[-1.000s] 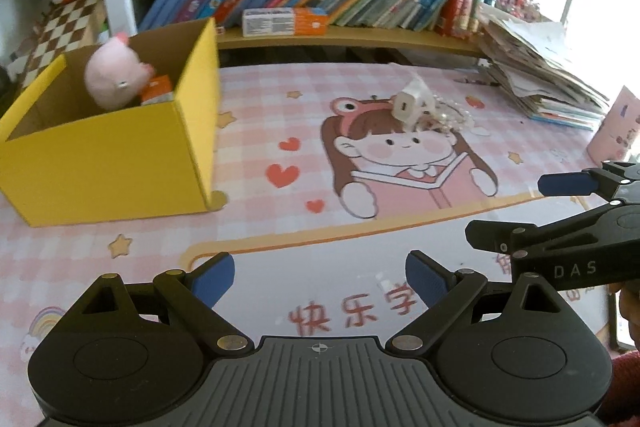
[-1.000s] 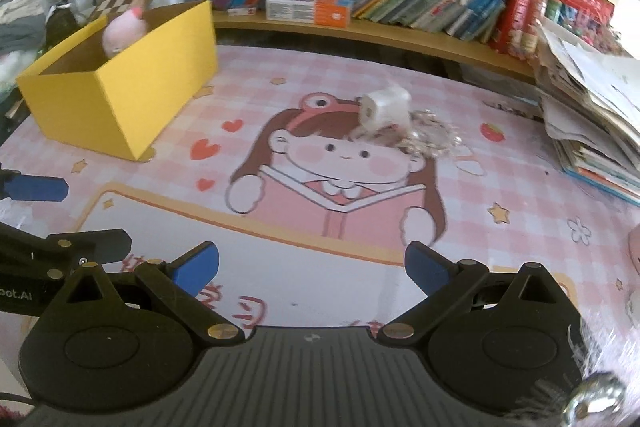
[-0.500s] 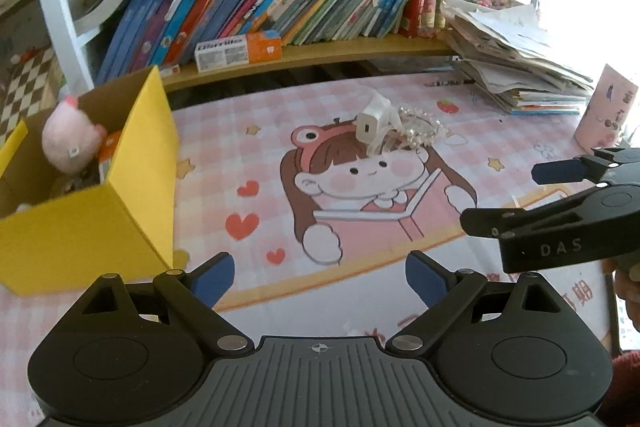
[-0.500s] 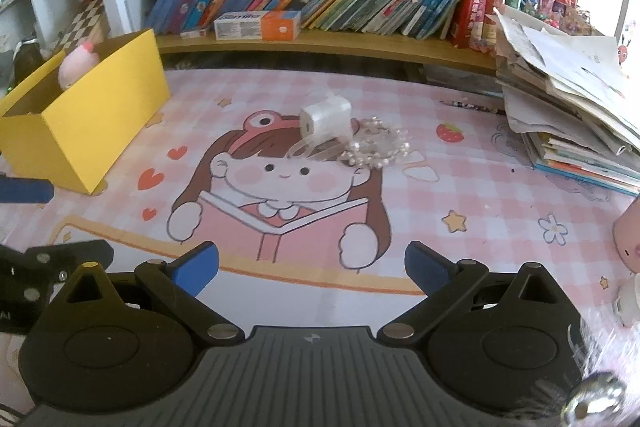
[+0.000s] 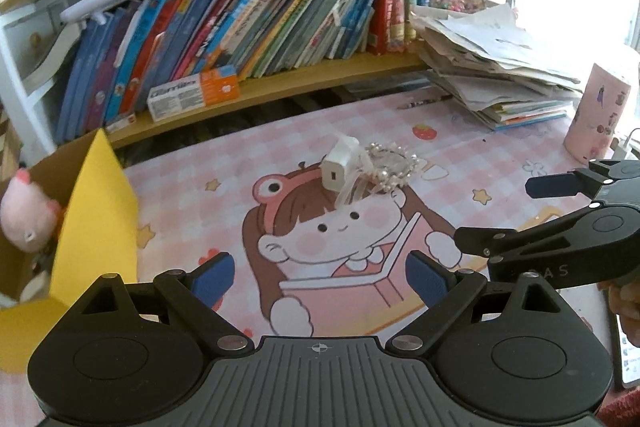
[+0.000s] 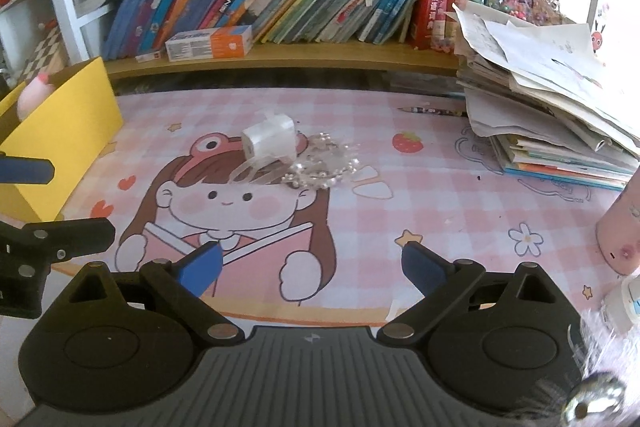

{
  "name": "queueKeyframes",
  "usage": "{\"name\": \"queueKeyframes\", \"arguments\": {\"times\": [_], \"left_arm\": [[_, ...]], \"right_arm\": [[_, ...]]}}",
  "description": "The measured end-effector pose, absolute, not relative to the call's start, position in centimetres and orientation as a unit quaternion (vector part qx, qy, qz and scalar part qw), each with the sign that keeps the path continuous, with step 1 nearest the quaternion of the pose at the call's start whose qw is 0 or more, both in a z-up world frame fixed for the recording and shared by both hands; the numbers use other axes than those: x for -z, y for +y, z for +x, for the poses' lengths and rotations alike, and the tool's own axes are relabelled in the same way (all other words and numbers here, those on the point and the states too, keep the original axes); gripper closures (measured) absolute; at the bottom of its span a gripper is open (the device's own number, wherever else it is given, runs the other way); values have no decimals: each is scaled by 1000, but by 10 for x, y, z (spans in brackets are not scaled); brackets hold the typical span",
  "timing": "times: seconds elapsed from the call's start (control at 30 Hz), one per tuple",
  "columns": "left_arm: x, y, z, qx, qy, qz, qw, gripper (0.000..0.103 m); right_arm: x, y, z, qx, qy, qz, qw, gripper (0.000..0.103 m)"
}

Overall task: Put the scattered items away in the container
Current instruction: 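Reach the left tool to the white charger while the right tool approaches the pearl ornament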

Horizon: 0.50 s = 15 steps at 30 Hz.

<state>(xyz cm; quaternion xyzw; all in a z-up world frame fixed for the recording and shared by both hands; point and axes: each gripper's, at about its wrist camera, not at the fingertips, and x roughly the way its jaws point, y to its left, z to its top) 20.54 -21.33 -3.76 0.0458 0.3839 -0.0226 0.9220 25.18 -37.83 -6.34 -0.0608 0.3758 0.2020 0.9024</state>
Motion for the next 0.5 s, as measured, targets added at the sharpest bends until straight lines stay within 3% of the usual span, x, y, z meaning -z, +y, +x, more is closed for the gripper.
{"name": "queueKeyframes", "arguments": {"times": [0.33, 0.5], "left_arm": [[42, -221, 238, 32, 379, 57, 923, 10], [46, -222, 256, 36, 382, 55, 922, 23]], "right_arm": [[71, -377, 283, -206, 374, -62, 902, 15], [75, -374, 299, -213, 380, -56, 898, 24]]}}
